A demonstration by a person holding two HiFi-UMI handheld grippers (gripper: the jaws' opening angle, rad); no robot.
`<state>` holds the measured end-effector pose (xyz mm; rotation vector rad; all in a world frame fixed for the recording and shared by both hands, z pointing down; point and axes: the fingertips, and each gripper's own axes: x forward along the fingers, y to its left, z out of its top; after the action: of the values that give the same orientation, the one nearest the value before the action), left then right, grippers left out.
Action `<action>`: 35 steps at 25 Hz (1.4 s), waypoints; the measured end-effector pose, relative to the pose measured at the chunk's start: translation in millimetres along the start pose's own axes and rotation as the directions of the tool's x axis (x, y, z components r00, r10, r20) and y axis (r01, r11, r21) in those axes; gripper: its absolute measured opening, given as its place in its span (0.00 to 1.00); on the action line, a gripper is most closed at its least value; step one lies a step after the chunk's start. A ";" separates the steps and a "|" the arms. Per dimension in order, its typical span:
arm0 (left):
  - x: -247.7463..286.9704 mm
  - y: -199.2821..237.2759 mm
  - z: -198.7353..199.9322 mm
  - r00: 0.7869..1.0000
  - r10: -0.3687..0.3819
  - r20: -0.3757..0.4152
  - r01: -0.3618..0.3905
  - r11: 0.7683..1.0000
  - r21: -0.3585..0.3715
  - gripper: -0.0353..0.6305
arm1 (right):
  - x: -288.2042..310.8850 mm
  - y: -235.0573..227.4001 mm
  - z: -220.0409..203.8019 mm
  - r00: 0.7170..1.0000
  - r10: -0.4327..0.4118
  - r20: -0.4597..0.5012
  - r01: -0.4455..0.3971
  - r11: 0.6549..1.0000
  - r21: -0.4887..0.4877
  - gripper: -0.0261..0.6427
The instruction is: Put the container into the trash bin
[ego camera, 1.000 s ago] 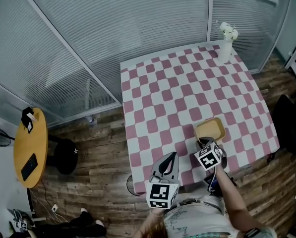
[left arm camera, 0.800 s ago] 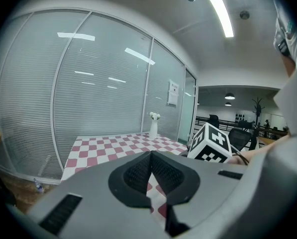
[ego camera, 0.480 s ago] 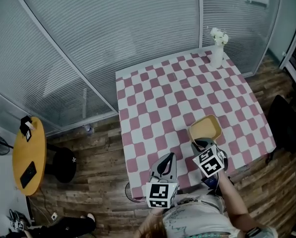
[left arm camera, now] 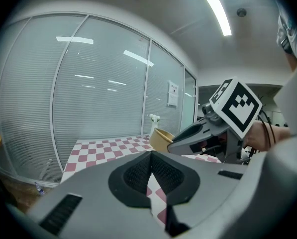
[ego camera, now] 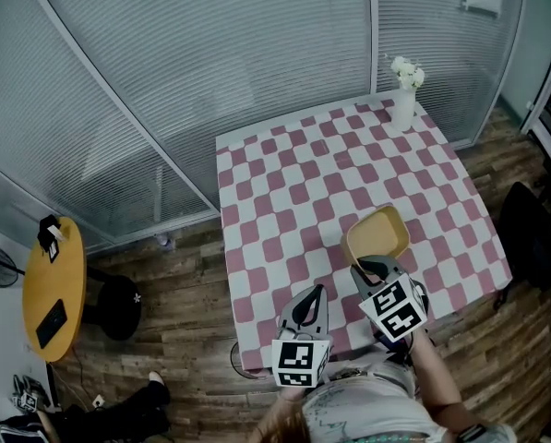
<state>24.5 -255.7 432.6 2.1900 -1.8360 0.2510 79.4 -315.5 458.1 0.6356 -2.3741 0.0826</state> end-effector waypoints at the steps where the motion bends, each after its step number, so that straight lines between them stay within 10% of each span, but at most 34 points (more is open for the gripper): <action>1: 0.7 -0.2 1.1 1.000 0.003 0.002 -0.003 1.000 -0.001 0.06 | -1.4 0.0 2.2 1.000 0.005 0.007 -0.005 1.000 0.000 0.08; 35: -39.1 30.9 -12.0 0.968 0.250 0.029 -0.246 0.964 -0.098 0.06 | 18.3 75.0 29.9 0.957 0.284 0.054 -0.274 0.950 -0.153 0.08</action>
<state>-12.4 -220.2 435.1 1.9159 -2.1004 0.1664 14.8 -263.9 454.3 0.2346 -2.5025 0.0100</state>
